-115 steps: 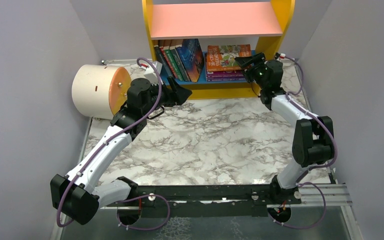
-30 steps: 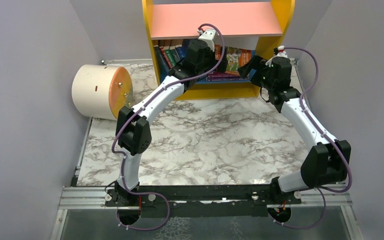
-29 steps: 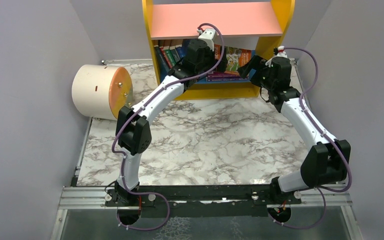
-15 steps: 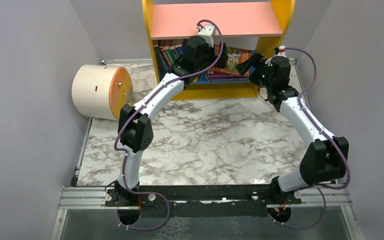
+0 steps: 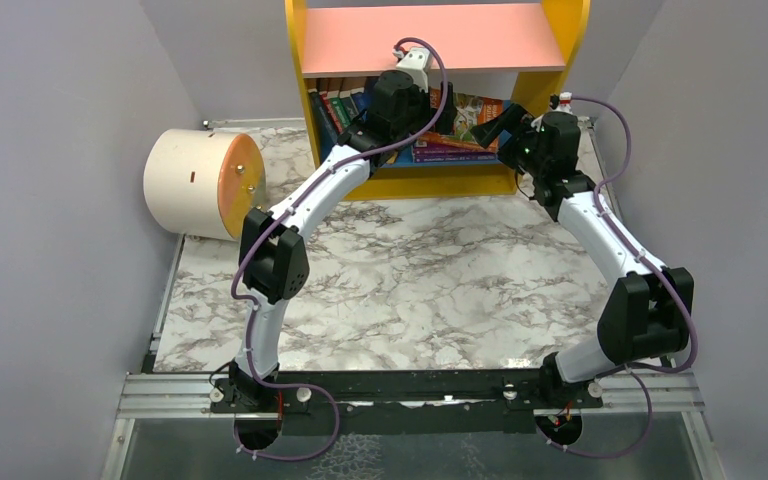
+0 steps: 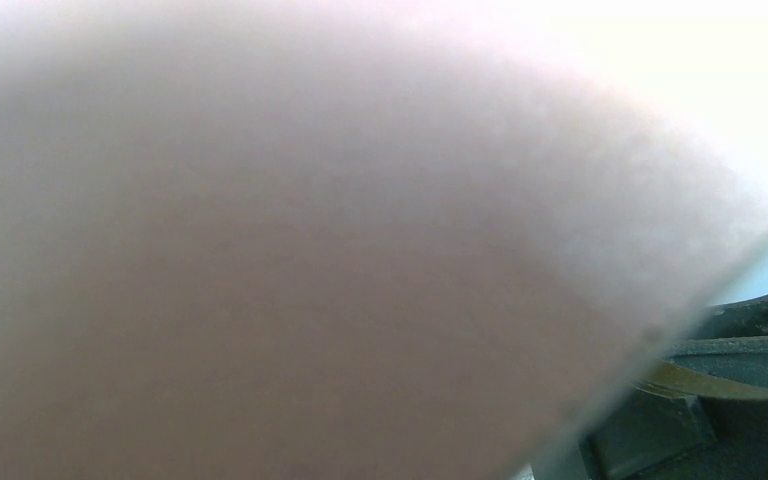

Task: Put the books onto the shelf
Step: Adjust the book on the shelf.

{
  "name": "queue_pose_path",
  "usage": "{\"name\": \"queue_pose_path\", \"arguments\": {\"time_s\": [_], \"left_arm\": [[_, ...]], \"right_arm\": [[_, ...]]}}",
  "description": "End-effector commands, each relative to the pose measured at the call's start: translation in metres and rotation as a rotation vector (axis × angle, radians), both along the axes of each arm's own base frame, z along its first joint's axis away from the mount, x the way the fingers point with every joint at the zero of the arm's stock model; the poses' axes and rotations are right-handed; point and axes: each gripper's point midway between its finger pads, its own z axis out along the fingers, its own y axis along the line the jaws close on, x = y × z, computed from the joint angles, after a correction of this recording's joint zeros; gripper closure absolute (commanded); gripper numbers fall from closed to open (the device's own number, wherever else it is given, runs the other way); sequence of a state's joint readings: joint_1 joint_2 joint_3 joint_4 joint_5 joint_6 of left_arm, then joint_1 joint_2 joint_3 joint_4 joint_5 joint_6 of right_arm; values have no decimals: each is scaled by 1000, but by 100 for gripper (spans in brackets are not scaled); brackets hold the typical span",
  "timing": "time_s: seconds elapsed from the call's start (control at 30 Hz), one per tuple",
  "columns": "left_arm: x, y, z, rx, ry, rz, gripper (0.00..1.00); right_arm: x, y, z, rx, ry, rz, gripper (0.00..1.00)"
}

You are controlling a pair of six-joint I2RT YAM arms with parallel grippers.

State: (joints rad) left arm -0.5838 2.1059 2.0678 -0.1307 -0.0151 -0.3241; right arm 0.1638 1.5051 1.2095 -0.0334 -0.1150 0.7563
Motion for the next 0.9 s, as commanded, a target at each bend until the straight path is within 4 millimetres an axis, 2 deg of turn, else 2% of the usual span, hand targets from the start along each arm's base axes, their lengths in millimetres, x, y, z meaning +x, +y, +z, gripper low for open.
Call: {"name": "queue_pose_path", "arguments": {"time_s": [0.0,0.33,0.67,0.87], "left_arm": [[22,31,-83,59,196,120,1],[7,32,-89,44,218,119,1],[-21,40,-109,52,250,143,1],[-29,45,-123,58,227,175,1]], "right_arm": [[3,-3,18,19,-52,-8,4],[0,-7,21,13,-61,-13,4],[-5,-8,24,11,-84,-6,4],[-6,-11,23,6,-103,-9,4]]}}
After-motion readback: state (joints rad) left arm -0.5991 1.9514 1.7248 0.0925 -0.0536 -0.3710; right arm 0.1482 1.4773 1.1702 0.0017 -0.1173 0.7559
